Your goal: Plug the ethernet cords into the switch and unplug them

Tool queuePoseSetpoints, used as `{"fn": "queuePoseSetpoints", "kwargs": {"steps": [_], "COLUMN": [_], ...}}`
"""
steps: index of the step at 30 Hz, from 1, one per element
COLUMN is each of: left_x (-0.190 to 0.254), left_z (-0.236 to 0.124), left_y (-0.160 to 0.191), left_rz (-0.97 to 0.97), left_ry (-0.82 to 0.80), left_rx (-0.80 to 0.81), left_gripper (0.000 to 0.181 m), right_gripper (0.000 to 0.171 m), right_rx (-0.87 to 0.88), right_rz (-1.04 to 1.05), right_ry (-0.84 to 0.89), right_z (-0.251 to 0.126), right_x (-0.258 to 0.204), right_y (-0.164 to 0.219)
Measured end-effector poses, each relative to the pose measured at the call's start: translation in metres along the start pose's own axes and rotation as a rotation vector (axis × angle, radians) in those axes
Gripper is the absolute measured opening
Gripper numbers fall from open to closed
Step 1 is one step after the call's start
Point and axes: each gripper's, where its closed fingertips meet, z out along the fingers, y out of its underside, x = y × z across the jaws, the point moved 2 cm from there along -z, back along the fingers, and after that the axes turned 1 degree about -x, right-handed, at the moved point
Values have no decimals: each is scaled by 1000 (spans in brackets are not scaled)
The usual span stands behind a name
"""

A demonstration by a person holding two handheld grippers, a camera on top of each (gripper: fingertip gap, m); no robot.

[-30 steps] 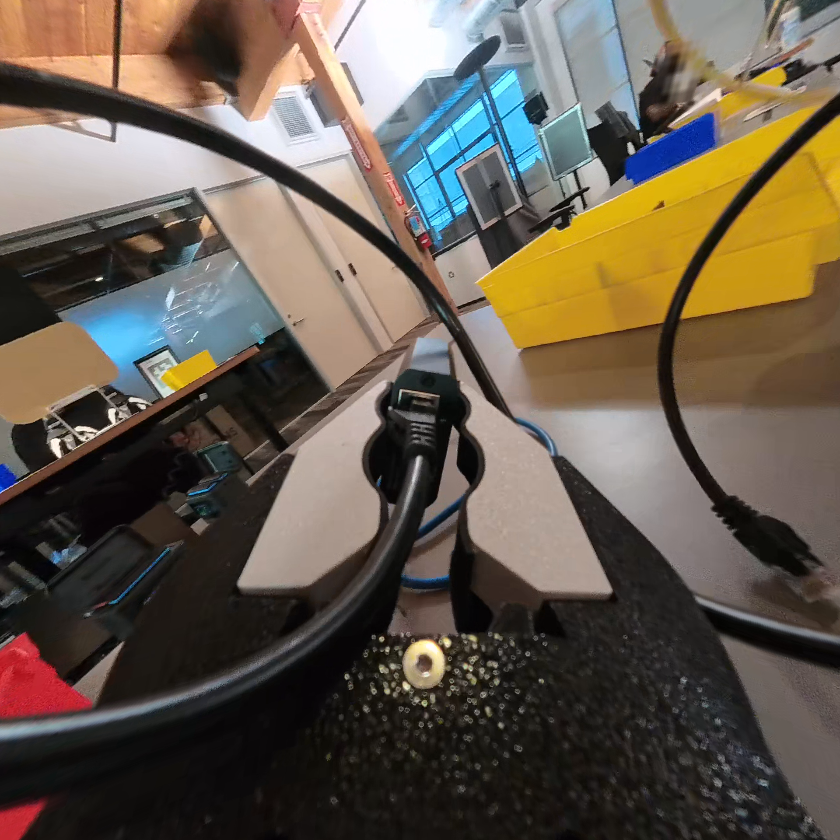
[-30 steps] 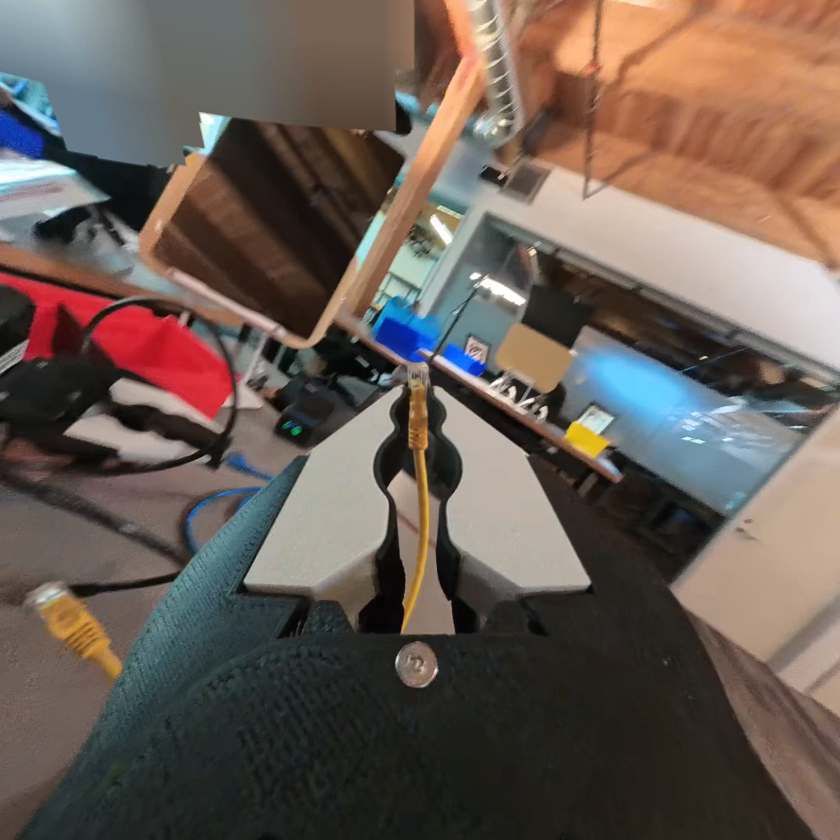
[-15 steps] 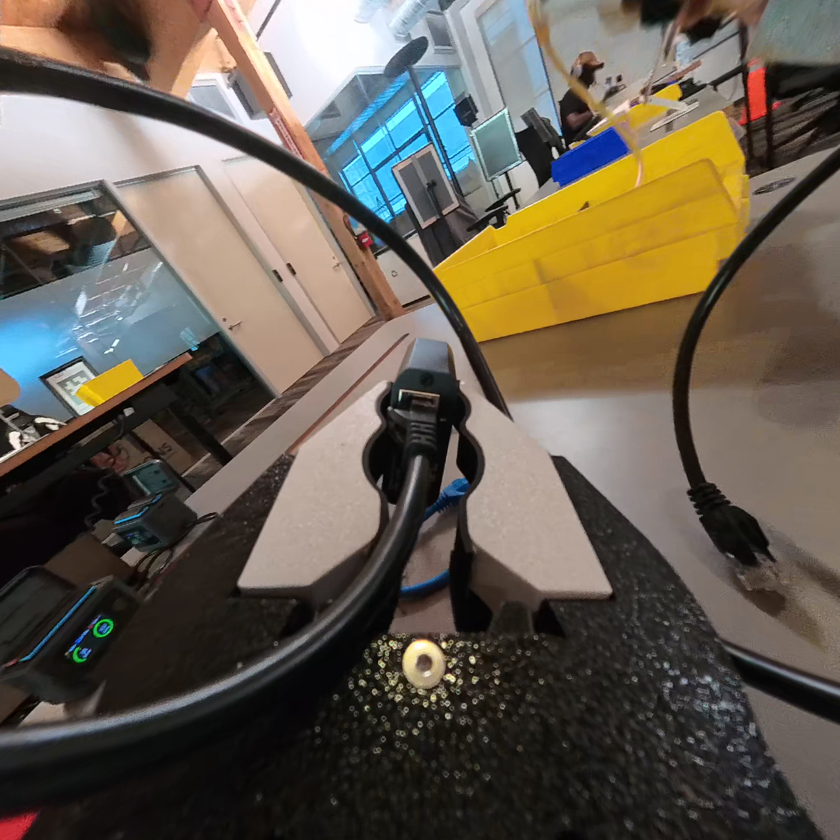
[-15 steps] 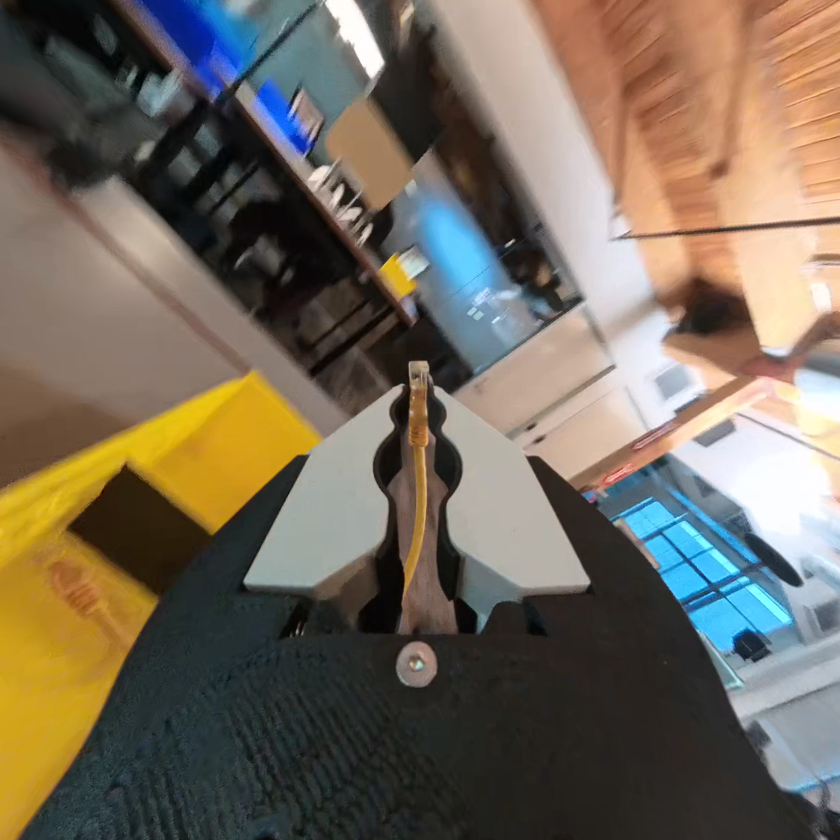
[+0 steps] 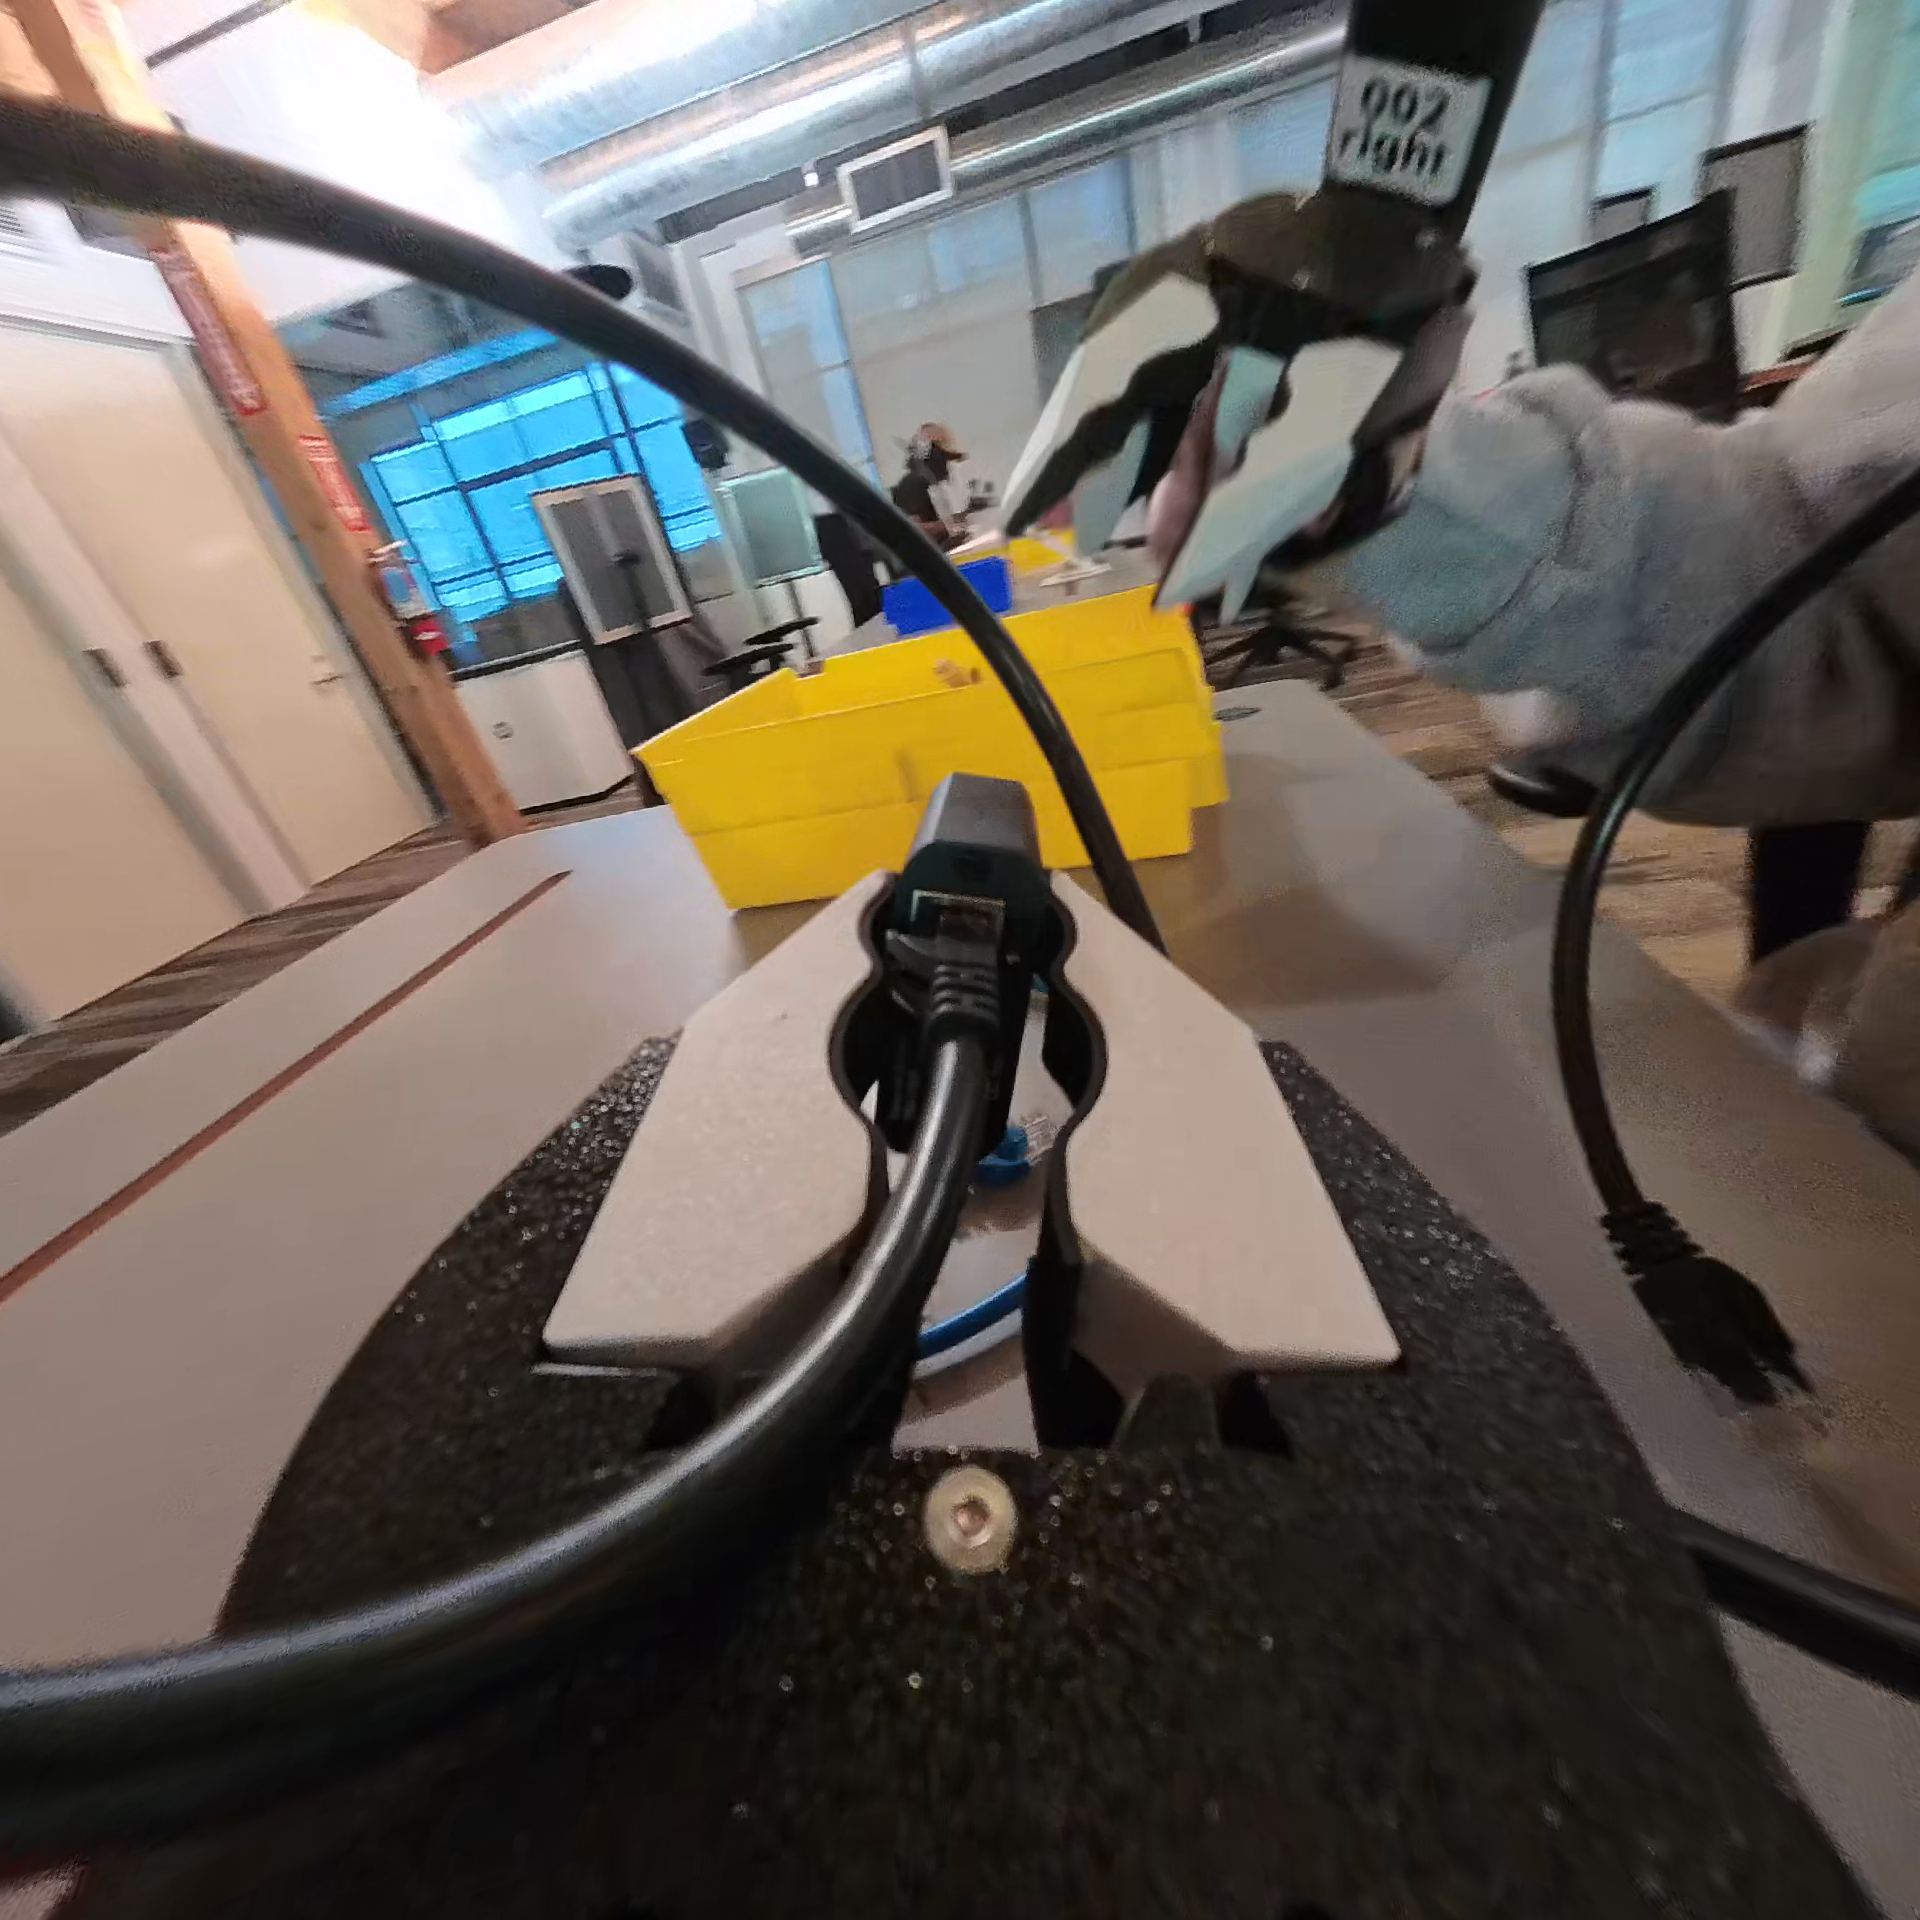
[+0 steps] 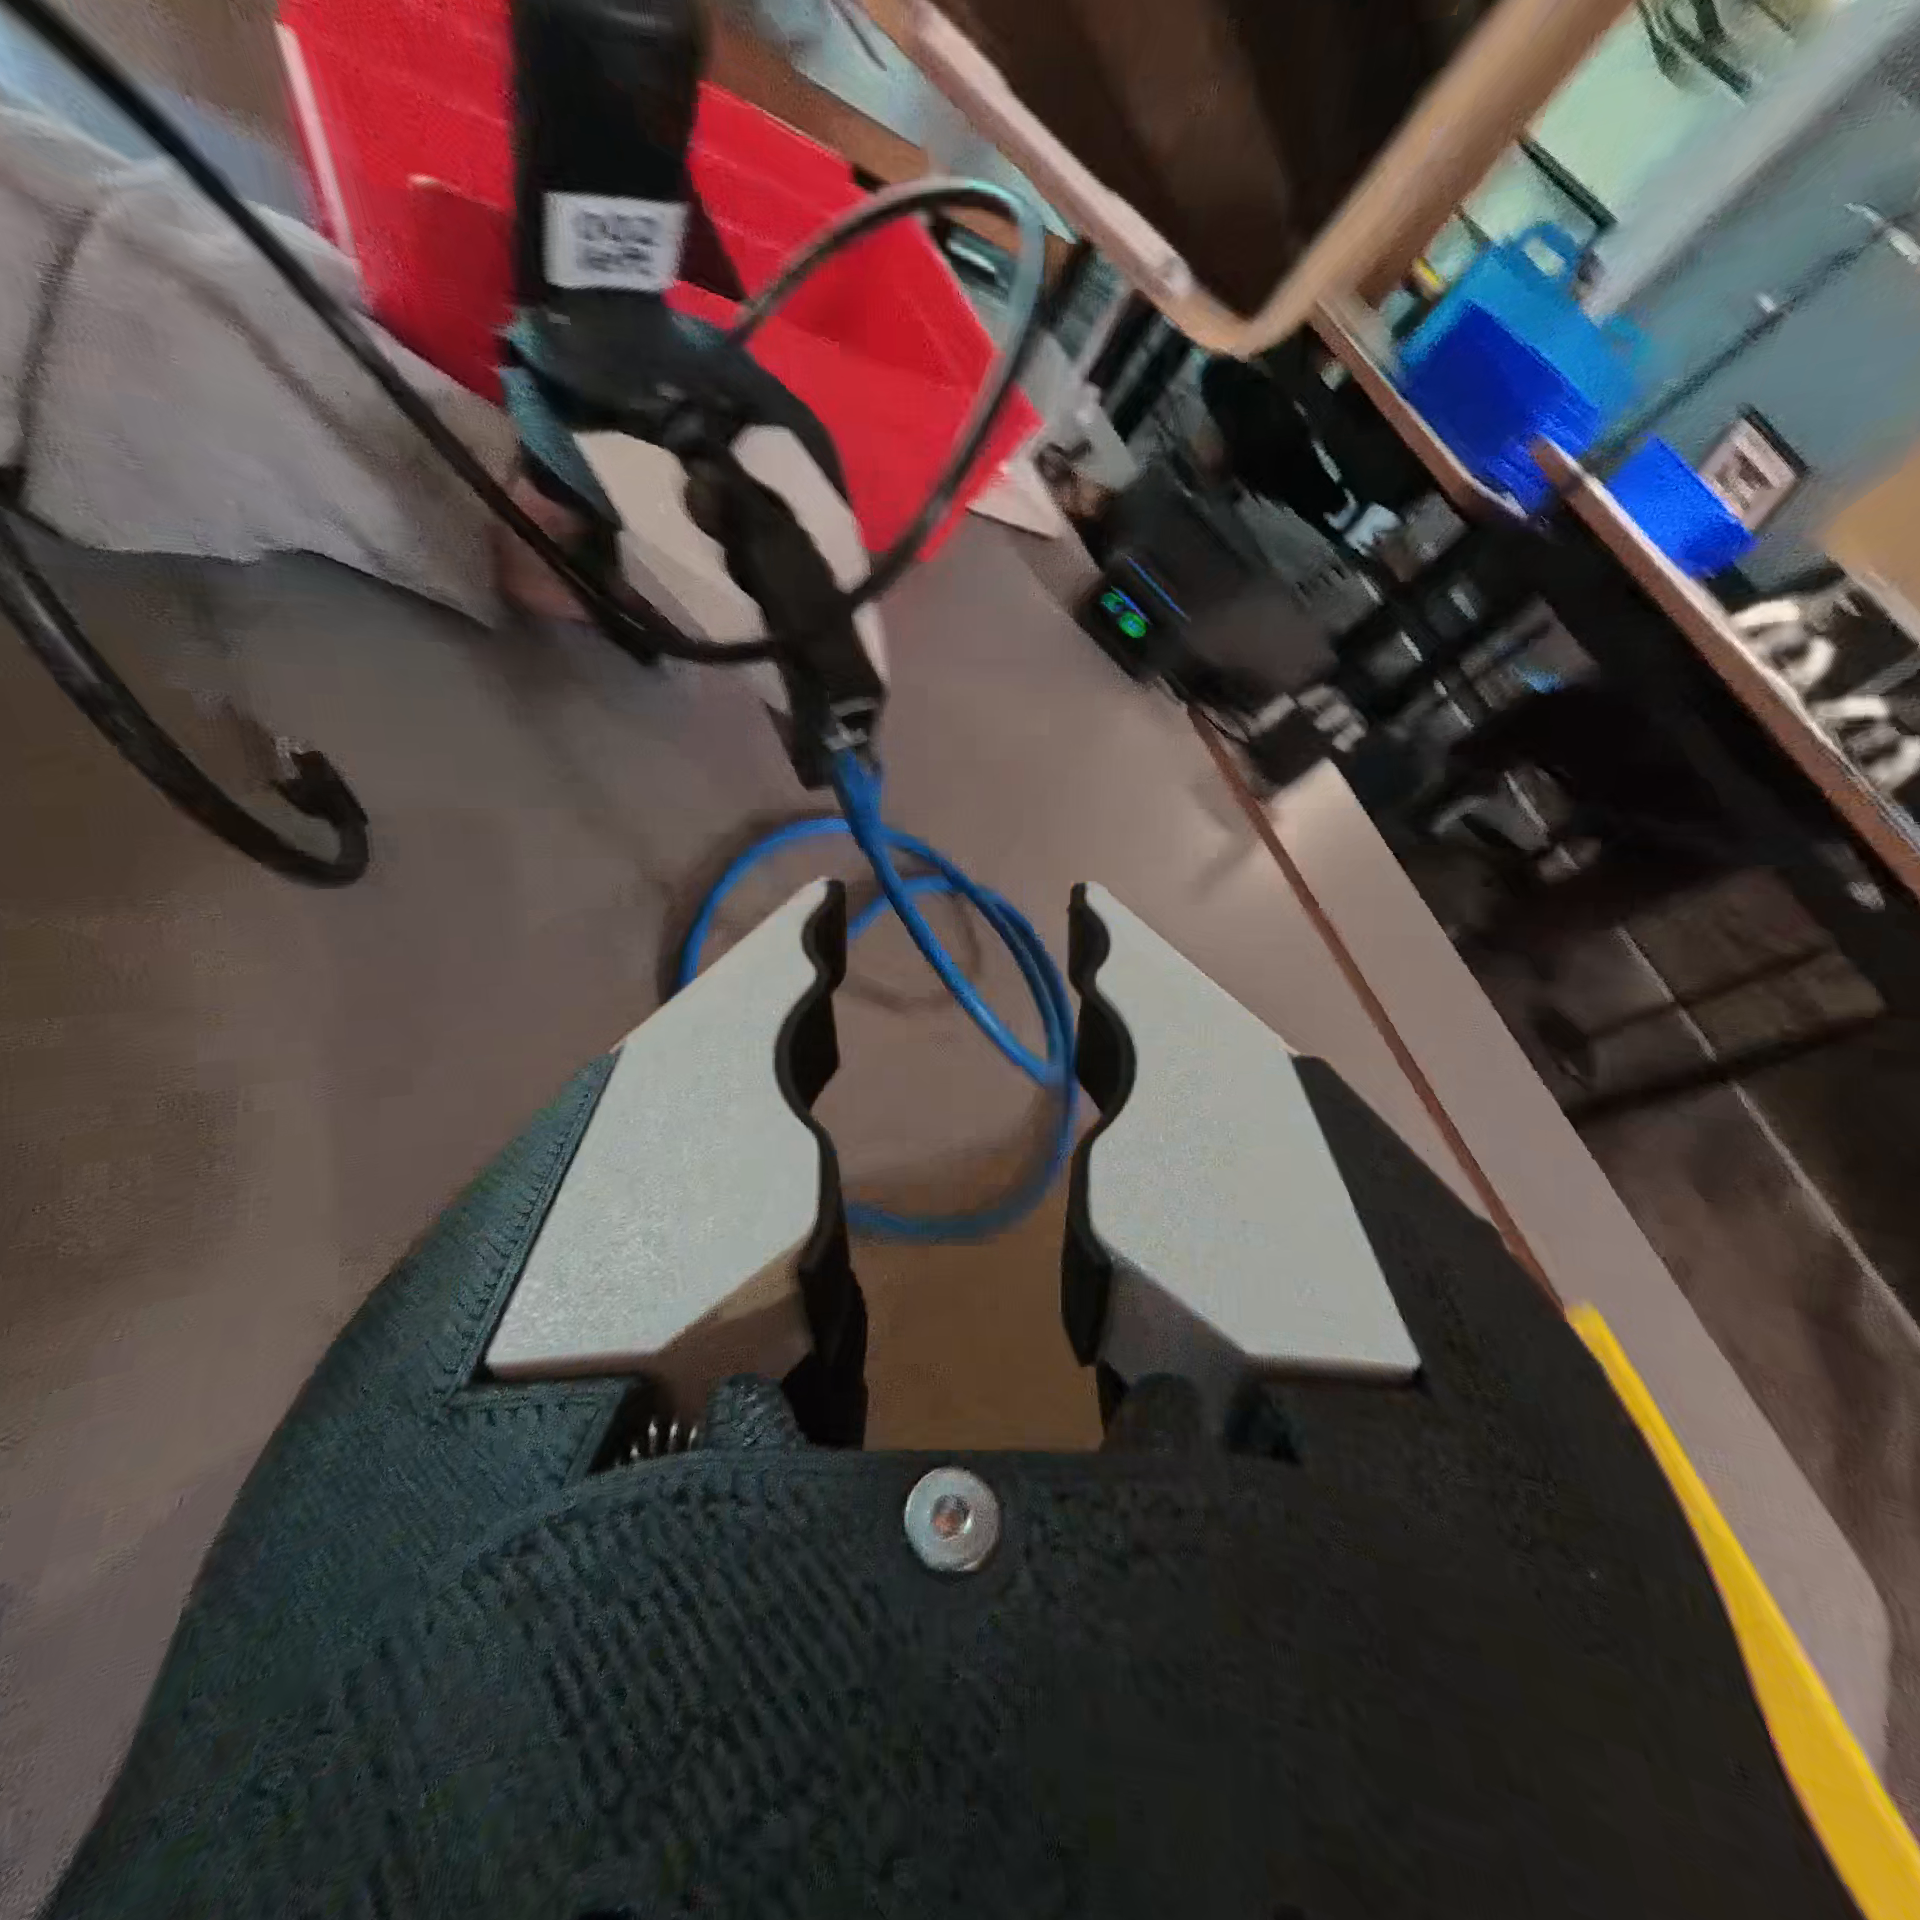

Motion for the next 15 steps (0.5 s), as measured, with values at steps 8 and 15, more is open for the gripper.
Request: {"fn": "queuePoseSetpoints", "kwargs": {"steps": [8,15], "left_x": [10,20], "left_z": [0,2], "left_y": [6,6], "left_rz": [19,25], "left_ry": [105,174], "left_rx": [-16,-16], "left_gripper": [23,22], "right_gripper": [32,14], "right_rx": [17,35], "right_rz": [44,98], "right_ry": [-117,-132], "right_z": [72,77], "right_x": [-43,-52], "right_y": [11,16]}}
